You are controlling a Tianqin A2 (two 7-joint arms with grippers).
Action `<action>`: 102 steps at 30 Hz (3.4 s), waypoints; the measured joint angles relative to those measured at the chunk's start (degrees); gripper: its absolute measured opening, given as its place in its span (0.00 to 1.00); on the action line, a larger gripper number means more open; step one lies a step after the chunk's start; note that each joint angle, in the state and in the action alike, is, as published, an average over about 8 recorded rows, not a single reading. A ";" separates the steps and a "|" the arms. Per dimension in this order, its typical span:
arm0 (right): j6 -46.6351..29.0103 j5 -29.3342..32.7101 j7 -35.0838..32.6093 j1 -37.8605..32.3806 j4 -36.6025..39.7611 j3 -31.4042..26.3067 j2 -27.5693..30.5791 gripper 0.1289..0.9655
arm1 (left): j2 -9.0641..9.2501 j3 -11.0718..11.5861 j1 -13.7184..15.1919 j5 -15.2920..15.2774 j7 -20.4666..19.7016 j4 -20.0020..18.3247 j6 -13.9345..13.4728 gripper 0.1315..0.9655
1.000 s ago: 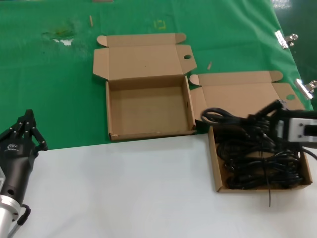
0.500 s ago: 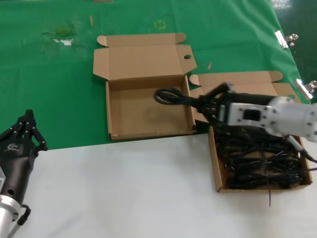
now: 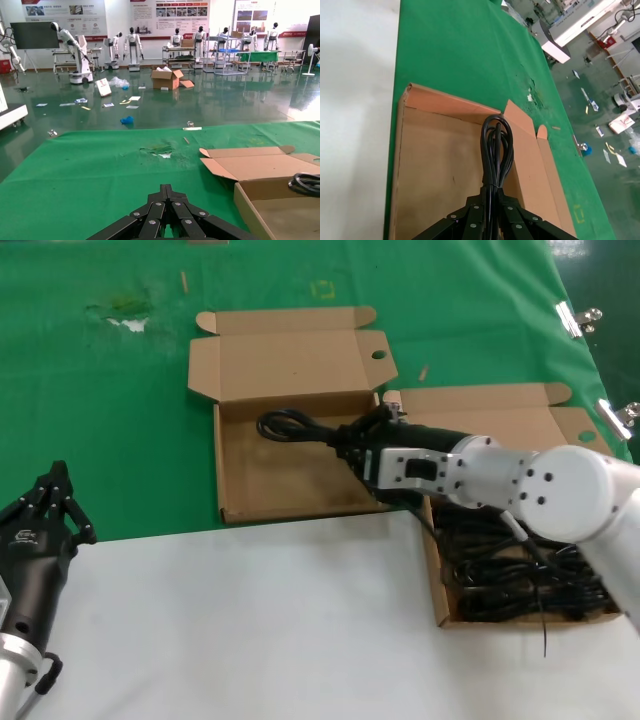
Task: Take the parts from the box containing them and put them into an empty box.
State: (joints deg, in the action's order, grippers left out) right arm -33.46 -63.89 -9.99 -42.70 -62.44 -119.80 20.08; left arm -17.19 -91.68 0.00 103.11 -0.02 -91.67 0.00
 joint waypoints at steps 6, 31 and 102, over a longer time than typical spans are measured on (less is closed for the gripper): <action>4.09 -3.39 -7.58 -1.90 7.83 -0.42 -3.90 0.05 | 0.00 0.00 0.00 0.00 0.00 0.00 0.00 0.01; 9.18 -13.10 -24.48 -4.40 21.77 0.30 -9.79 0.10 | 0.00 0.00 0.00 0.00 0.00 0.00 0.00 0.01; 22.76 -24.27 3.09 24.87 -14.83 17.15 -2.96 1.00 | 0.00 0.00 0.00 0.01 0.02 0.00 0.00 0.68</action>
State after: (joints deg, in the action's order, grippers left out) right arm -10.69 -88.16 -6.90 -17.83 -77.27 -102.65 17.12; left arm -17.19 -91.68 0.00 103.12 0.00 -91.67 0.00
